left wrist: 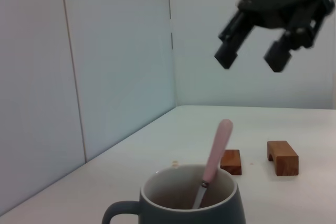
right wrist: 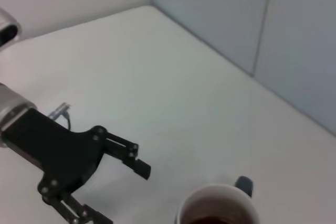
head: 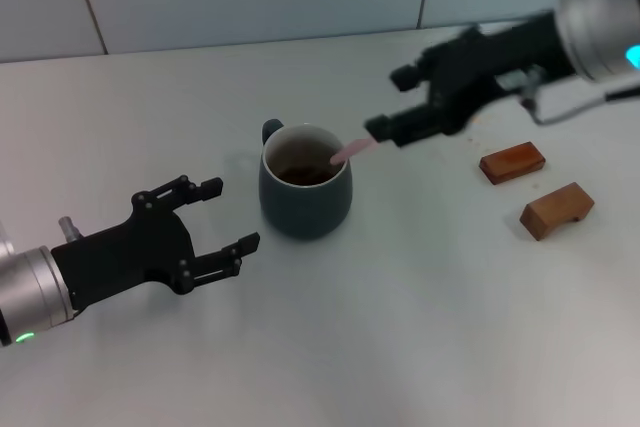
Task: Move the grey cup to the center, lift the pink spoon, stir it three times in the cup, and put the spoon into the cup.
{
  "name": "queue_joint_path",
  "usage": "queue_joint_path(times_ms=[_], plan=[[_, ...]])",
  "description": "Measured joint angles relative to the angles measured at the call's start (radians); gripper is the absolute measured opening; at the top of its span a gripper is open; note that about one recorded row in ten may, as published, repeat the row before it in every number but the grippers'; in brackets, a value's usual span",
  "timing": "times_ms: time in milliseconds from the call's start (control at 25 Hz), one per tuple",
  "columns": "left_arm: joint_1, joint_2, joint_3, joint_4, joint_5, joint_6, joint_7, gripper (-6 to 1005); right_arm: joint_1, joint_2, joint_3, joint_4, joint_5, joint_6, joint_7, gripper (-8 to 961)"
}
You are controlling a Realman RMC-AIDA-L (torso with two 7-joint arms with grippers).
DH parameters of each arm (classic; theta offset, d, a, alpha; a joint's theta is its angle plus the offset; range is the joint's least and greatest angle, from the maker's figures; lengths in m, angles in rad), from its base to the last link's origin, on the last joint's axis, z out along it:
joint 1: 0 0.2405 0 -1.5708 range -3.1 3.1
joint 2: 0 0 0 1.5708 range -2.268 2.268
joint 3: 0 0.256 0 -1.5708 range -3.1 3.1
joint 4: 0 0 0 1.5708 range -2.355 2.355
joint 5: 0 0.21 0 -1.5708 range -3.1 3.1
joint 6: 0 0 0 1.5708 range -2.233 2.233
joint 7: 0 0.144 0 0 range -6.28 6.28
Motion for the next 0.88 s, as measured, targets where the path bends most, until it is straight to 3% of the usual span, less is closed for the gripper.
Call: queue_joint_path(times_ms=[40,200,360,400,440,520,600,880], plan=[[0.000,0.000,0.000,0.000,0.000,0.000,0.000,806,0.000,0.000,0.000,0.000,0.000,0.000,0.000,694],[0.000,0.000,-0.001,-0.001,0.000,0.000,-0.006,807,-0.143,-0.002,0.049,0.091,0.194,0.031,-0.212,754],[0.001,0.001,0.000,0.003,0.000,0.000,-0.025,807,-0.185,-0.002,0.075,0.174,0.241,0.026,-0.328,814],[0.002,0.000,-0.003,0.003,0.000,0.000,-0.026,807,-0.198,0.000,0.092,0.257,0.265,0.035,-0.417,829],[0.002,0.000,-0.003,0.003,0.000,0.000,-0.026,807,-0.198,0.000,0.092,0.257,0.265,0.035,-0.417,829],[0.003,-0.001,-0.006,0.000,-0.003,-0.001,-0.025,807,-0.187,-0.001,0.119,0.416,0.319,0.059,-0.528,829],[0.002,-0.001,-0.007,0.000,-0.004,-0.002,-0.026,807,-0.174,-0.003,0.144,0.488,0.341,0.066,-0.572,829],[-0.001,0.000,-0.006,-0.001,-0.005,-0.002,-0.026,806,-0.151,-0.003,0.166,0.561,0.350,0.093,-0.604,829]])
